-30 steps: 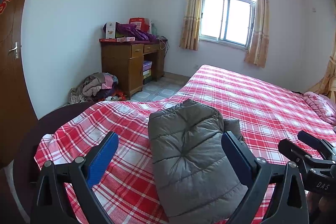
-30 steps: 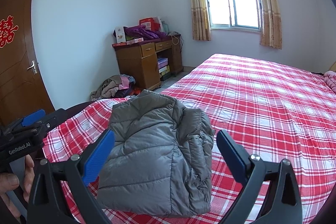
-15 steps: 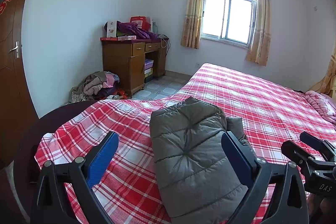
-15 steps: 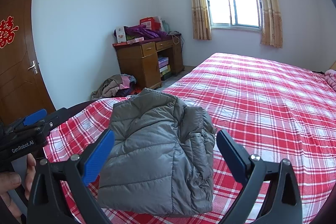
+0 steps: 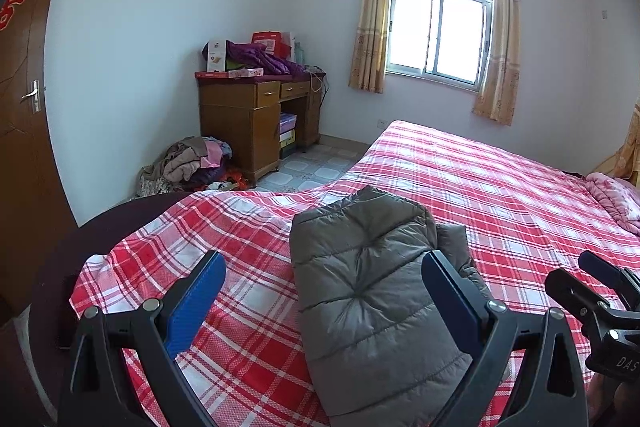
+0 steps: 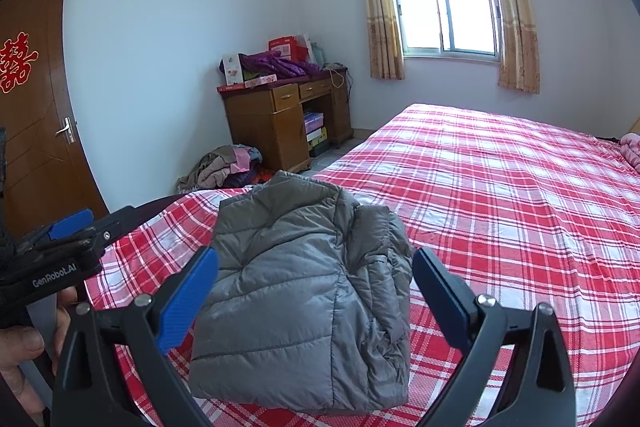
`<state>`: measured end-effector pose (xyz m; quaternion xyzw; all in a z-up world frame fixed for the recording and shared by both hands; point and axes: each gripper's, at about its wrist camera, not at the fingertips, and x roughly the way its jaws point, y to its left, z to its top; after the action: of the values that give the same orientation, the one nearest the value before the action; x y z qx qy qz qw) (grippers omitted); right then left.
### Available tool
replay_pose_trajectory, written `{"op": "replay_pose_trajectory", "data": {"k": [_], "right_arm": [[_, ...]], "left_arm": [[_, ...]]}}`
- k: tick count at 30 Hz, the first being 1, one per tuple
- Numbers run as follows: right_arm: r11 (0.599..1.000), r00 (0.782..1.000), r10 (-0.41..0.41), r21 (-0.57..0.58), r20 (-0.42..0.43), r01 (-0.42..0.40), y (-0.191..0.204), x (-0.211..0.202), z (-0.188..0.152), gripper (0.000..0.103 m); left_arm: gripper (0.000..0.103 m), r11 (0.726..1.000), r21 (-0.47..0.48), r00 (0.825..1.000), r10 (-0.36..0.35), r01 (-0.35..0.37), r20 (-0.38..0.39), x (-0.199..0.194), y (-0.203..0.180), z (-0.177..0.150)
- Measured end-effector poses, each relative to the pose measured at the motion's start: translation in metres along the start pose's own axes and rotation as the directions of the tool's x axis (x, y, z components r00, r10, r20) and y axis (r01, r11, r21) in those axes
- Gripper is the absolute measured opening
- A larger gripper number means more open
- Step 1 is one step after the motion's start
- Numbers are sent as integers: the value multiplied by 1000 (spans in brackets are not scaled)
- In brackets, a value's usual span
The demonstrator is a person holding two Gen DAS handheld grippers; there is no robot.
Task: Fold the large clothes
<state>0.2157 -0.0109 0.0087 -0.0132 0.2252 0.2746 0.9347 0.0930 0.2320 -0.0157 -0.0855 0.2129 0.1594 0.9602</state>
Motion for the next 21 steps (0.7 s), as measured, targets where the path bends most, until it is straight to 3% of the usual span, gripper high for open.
{"op": "replay_pose_trajectory", "data": {"k": [13, 21], "right_arm": [[1000, 1000, 4, -4, -2, -4, 1, 1, -2, 100], [1000, 1000, 7, -1, -12, -7, -1, 2, -4, 100]], "left_arm": [[99, 1000, -30, 999, 6, -7, -37, 10, 3, -2], [99, 1000, 13, 999, 25, -24, -33, 13, -1, -7]]}}
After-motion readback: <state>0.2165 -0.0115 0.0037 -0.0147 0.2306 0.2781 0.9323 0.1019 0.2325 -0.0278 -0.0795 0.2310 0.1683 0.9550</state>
